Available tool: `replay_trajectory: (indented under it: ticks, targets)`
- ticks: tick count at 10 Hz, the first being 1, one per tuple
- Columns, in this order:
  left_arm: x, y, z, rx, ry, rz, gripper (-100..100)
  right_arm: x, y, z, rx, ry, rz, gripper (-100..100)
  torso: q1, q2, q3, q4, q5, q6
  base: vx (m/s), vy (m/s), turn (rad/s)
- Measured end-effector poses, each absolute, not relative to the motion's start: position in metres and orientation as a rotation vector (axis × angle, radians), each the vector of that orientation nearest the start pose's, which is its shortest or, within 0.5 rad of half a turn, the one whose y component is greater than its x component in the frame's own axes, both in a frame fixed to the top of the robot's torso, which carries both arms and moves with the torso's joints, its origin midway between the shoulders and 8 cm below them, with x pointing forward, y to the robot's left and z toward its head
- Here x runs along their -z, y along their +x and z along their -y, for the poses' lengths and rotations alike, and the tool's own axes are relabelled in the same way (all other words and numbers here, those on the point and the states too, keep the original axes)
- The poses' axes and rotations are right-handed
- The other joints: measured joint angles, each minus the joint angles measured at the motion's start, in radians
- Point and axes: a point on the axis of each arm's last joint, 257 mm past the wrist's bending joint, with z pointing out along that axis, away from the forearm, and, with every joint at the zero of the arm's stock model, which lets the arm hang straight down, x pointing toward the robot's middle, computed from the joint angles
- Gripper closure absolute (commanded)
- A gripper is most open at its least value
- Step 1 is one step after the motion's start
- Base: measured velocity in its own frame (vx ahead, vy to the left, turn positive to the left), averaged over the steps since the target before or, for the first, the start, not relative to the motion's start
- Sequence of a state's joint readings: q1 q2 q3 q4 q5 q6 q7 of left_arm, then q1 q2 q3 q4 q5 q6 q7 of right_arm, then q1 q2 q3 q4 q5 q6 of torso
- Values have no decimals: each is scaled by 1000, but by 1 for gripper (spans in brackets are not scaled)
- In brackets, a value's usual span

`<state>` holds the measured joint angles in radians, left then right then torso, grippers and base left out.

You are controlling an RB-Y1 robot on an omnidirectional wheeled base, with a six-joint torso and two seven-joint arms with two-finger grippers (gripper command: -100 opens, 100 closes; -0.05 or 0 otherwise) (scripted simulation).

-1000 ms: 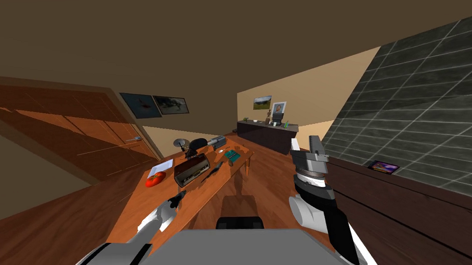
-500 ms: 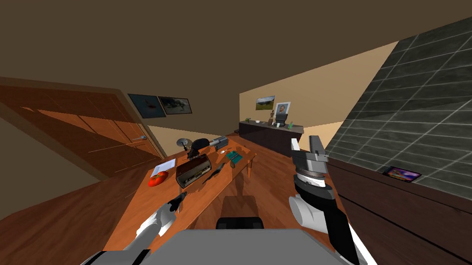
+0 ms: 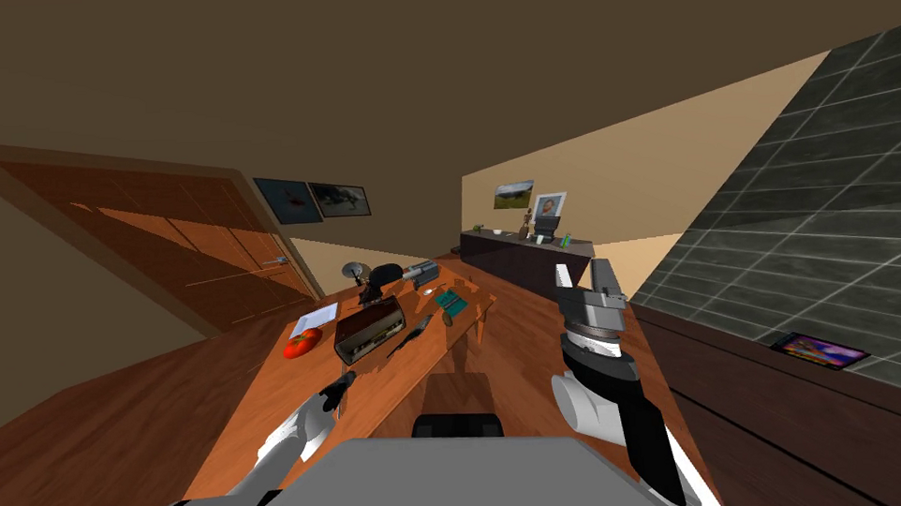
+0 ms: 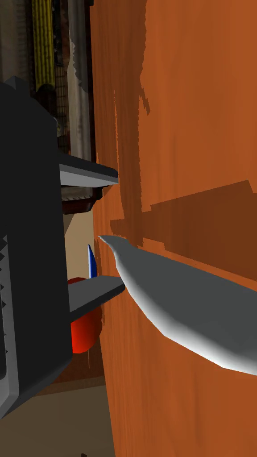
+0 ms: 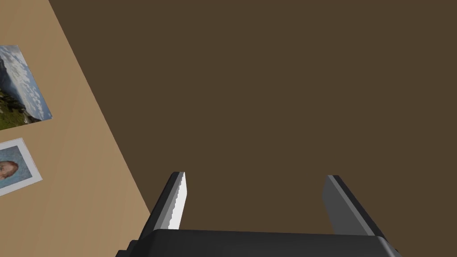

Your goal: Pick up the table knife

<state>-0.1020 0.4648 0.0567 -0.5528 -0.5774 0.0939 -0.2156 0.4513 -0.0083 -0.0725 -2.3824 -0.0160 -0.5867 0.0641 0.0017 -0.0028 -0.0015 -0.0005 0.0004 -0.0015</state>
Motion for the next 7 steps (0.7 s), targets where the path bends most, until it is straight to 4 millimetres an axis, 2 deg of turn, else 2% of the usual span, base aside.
replay_trajectory:
  ticks: [3, 4, 5, 7]
  targets:
    - [540, 327, -567, -325, -841, -2235, 100, -98, 301, 286, -1243, 441, -458, 0, 1, 2, 2, 1, 1, 0, 0, 0, 0]
    - [540, 327, -566, -325, -842, -2235, 0, -98, 301, 286, -1243, 441, -458, 0, 1, 2, 2, 1, 1, 0, 0, 0, 0]
    - [540, 327, -566, -324, -842, -2235, 100, -98, 301, 286, -1243, 441, -458, 0, 1, 2, 2, 1, 1, 0, -88, -14, -110]
    - [535, 332, -573, -330, -870, -2225, 100, -98, 301, 286, -1244, 441, -458, 0, -1, 9, 5, 2, 2, 2, -147, -26, -175]
